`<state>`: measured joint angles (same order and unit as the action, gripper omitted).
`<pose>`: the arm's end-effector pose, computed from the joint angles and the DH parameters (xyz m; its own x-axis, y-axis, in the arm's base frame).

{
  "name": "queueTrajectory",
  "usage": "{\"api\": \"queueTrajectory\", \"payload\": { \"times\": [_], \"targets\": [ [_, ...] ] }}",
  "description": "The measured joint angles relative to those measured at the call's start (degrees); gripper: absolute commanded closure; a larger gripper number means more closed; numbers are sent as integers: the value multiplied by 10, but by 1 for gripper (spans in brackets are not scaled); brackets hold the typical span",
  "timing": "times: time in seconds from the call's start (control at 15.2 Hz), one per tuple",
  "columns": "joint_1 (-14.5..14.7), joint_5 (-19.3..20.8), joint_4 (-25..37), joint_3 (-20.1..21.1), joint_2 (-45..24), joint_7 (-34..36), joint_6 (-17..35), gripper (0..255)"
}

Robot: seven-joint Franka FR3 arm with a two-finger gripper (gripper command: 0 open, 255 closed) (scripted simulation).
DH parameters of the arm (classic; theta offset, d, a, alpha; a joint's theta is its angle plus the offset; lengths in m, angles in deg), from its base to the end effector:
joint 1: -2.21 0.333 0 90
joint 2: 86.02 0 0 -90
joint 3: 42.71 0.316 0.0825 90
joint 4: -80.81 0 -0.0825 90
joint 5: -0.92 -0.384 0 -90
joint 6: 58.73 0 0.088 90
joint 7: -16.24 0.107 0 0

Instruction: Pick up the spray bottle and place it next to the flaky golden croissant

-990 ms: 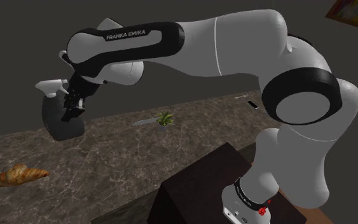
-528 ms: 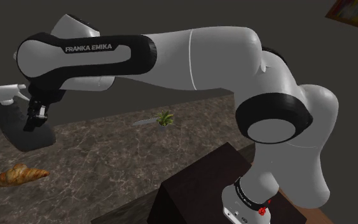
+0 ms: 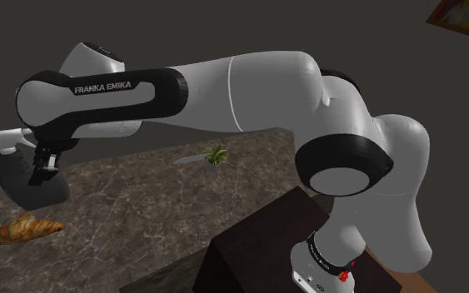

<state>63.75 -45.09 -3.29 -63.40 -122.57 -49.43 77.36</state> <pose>0.5181 0.5305 0.3573 0.0943 0.8520 0.5150 0.9941 -0.1089 -0.0018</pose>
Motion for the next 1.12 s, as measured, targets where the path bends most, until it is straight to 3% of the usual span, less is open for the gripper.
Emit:
{"api": "queueTrajectory", "payload": {
  "times": [1.12],
  "targets": [
    [-23,-57,-9,39,-67,-67,67,255]
  ]
}}
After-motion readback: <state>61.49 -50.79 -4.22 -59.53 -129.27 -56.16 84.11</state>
